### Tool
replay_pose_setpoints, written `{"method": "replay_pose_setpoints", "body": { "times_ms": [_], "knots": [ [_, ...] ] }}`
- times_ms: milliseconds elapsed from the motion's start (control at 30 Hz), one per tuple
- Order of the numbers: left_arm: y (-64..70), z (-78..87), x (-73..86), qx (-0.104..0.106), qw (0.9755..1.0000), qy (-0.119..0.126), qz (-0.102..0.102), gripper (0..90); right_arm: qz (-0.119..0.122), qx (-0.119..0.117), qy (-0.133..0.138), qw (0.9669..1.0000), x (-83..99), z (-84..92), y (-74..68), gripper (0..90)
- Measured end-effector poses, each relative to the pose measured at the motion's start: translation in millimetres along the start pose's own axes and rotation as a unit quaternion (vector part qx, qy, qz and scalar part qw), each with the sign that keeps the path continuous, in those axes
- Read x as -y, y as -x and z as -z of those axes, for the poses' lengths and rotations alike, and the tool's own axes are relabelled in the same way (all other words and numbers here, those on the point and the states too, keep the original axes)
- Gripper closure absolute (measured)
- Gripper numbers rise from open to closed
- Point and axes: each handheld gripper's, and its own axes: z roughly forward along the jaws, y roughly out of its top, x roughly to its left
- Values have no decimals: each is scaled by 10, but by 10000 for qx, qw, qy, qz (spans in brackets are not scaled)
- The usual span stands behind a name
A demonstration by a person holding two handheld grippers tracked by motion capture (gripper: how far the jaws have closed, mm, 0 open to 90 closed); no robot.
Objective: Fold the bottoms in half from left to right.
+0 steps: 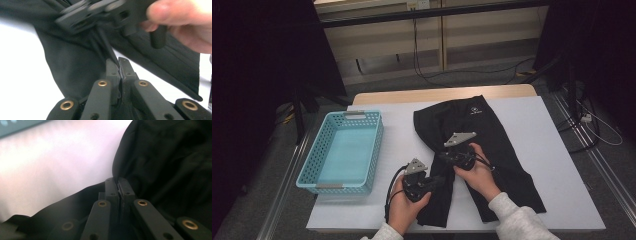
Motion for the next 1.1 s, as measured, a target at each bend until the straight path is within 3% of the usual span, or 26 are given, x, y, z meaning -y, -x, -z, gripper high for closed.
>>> {"method": "replay_pose_setpoints", "body": {
  "times_ms": [167,400,500,633,900,1033,1100],
  "knots": [
    [34,-25,-40,96,9999,47,-40,882,-81,195,145,9997,51,292,87,885],
    [93,-98,-64,199,9997,-43,-142,883,-156,292,-238,9992,274,541,159,886],
    [108,-137,-52,190,9995,-131,-195,882,-96,301,-493,9983,356,522,146,883],
    [103,-165,-42,180,9994,-212,-200,882,-17,369,-513,9980,380,483,126,839],
    [116,-179,-37,177,9994,-229,-166,881,-21,587,-184,9981,236,339,159,596],
    [92,-162,-39,156,9995,-220,-142,881,-75,502,-45,9987,131,192,171,543],
    [92,-168,-27,166,9996,-224,-92,881,40,505,-74,9987,87,115,157,534]
  ]
}}
